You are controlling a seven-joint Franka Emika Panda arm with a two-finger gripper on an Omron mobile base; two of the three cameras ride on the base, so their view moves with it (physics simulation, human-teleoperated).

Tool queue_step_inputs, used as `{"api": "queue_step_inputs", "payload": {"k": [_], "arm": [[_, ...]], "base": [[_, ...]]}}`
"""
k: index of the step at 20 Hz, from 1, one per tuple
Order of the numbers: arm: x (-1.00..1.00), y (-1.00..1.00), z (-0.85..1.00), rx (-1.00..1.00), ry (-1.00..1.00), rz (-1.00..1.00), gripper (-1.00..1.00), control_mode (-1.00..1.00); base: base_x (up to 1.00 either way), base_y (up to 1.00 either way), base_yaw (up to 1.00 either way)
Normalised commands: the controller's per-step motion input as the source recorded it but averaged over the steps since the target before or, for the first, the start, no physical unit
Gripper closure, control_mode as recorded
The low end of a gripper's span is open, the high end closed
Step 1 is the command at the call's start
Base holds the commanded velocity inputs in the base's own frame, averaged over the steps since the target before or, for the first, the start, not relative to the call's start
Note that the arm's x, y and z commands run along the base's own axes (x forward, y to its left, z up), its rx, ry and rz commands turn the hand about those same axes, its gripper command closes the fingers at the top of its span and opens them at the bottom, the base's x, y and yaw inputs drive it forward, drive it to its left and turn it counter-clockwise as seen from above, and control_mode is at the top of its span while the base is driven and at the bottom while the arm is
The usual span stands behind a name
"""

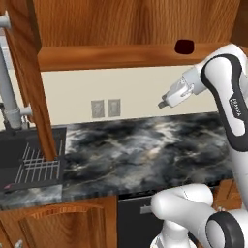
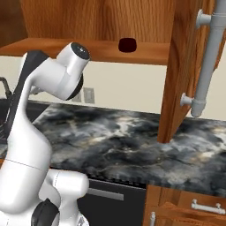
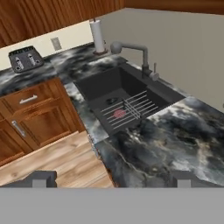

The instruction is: Open the cabinet directly in front. Then move the liquor and the mug to the dining counter with the candle on it.

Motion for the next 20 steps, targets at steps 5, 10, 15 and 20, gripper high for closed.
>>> {"api": "queue_step_inputs", "payload": {"k": [5,10,15,20], "arm": [[0.0,-0.12,0.02,0.0,0.03,-0.08,-1.0,-1.0],[-0.12,-0.63,0.1,0.0,0.04,-0.61,-1.0,-1.0],[-0.15,-0.28,0.09,0.0,-0.04,-0.78,-1.0,-1.0],[-0.29,-0.28,0.31,0.0,-0.19,-0.66,-1.0,-1.0]], "base": [[0.28,-0.11,-0.1],[0.0,0.0,0.0],[0.0,0.0,0.0],[0.0,0.0,0.0]]}}
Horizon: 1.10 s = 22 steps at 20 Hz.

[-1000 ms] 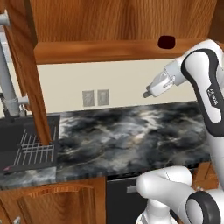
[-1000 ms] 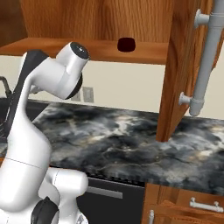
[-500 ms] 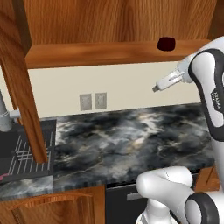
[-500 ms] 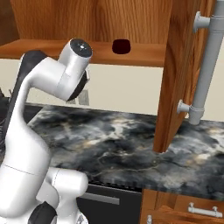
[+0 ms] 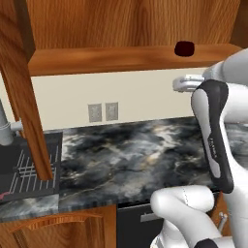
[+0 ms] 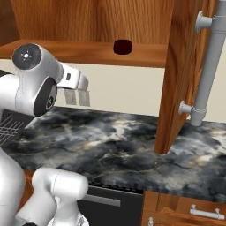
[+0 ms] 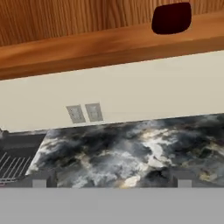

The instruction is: Open the cabinet directly in front. Then move the liquor and the mug to the dining counter with the candle on it.

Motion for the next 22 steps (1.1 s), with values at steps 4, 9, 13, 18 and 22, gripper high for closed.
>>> {"api": "queue_step_inputs", "payload": {"k": [4,9,13,18,22], "arm": [[-0.27,-0.42,0.78,0.0,-0.31,-0.46,-1.0,-1.0],[-0.14,-0.54,0.97,-0.02,-0.09,-0.29,-1.0,-1.0],[-0.03,-0.45,0.4,-0.04,0.02,-0.14,-1.0,-1.0],[0.11,-0.14,0.0,-0.04,0.03,0.12,-1.0,-1.0],[0.14,-0.46,0.0,-0.02,0.02,0.34,-1.0,-1.0]], "base": [[0.0,0.0,0.0],[0.0,0.0,0.0],[0.0,0.0,0.0],[0.0,0.0,0.0],[0.0,0.0,0.0]]}}
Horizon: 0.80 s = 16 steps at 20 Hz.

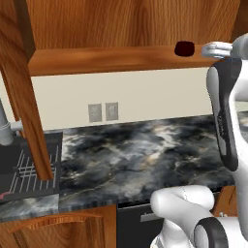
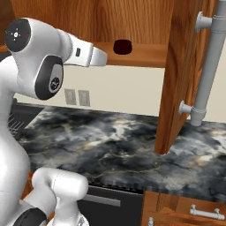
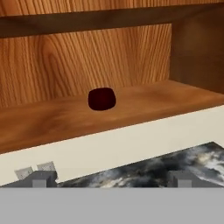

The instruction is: Open the cabinet directly in front. Then move the liquor and the mug to the dining counter with the candle on it.

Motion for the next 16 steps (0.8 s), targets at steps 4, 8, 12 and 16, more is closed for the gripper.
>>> {"api": "queue_step_inputs", "payload": {"k": [4,8,12,16], "arm": [[0.0,-0.35,-0.09,0.0,0.0,0.3,-1.0,-1.0],[0.01,0.0,0.0,0.0,0.0,0.0,-1.0,-1.0],[0.39,0.0,0.0,0.0,0.0,0.0,-1.0,-1.0],[0.62,0.0,0.0,0.0,0.02,0.0,-1.0,-1.0]], "base": [[0.0,0.0,0.0],[0.0,0.0,0.0],[0.0,0.0,0.0],[0.0,0.0,0.0]]}}
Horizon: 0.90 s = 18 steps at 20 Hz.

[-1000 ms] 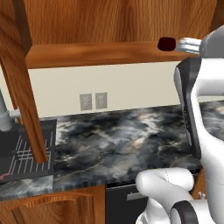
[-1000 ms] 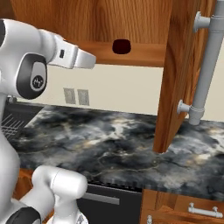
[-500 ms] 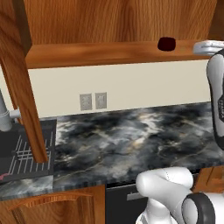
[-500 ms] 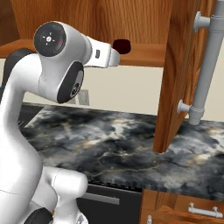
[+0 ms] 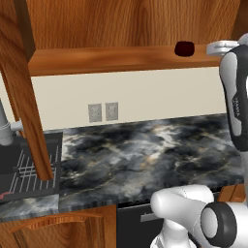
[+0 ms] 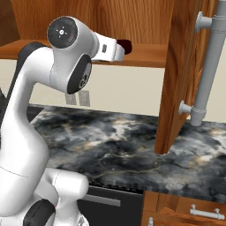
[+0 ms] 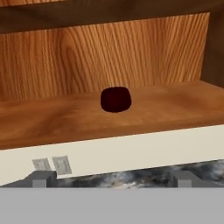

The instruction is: Open the cabinet directly in front. Then move the liquor and the mug to the dining counter with the candle on it.

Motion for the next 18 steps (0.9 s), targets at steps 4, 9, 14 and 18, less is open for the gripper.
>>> {"api": "queue_step_inputs", "payload": {"k": [4,9,14,18], "arm": [[0.54,-0.01,0.0,0.0,0.0,0.0,-1.0,-1.0],[0.55,-0.1,0.0,0.0,0.0,0.02,-1.0,-1.0],[0.48,-0.22,-0.04,0.0,0.0,0.05,-1.0,-1.0],[0.42,-0.27,-0.09,0.0,0.0,0.06,-1.0,-1.0]], "base": [[0.0,0.0,0.0],[0.0,0.0,0.0],[0.0,0.0,0.0],[0.0,0.0,0.0]]}}
